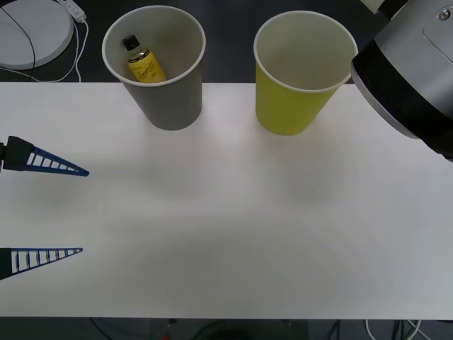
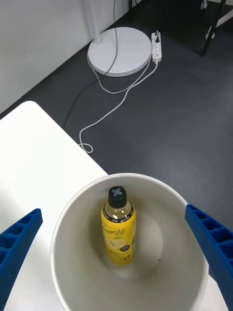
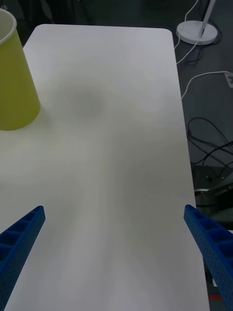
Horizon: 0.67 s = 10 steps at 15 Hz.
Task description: Put the can into the green bin and the plastic bottle into the gray bin
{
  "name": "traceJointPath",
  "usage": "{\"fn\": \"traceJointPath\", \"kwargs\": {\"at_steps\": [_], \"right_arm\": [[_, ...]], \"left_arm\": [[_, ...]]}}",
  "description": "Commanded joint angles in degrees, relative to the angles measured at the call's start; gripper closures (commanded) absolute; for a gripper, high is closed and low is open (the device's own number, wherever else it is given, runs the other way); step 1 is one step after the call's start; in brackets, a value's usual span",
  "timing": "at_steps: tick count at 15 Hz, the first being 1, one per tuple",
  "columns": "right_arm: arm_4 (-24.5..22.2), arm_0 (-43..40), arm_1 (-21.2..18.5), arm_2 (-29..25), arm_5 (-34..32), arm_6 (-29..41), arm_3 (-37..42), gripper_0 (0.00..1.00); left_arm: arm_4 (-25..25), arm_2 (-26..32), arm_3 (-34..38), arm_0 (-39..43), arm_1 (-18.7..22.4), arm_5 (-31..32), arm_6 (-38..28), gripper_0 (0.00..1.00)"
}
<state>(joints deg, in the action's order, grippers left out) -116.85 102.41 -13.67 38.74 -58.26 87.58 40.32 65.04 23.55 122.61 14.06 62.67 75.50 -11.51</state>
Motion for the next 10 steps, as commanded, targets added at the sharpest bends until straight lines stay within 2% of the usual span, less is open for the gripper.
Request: {"fn": "traceJointPath", "kwargs": {"at_steps": [1, 4, 10], "right_arm": [[1.0, -0.1, -0.6, 0.0, 0.0, -2.1, 0.1, 0.00], [5.3, -0.1, -2.4, -0.1, -1.5, -5.4, 0.6, 0.00], [5.4, -6.3, -8.6, -0.1, -5.5, -5.4, 16.5, 0.00]], "left_arm": [[0.0, 0.0, 0.0, 0.0, 0.0, 0.0, 0.0, 0.00], [0.0, 0.0, 0.0, 0.0, 0.0, 0.0, 0.0, 0.00], [0.0, 0.0, 0.0, 0.0, 0.0, 0.0, 0.0, 0.00]]}}
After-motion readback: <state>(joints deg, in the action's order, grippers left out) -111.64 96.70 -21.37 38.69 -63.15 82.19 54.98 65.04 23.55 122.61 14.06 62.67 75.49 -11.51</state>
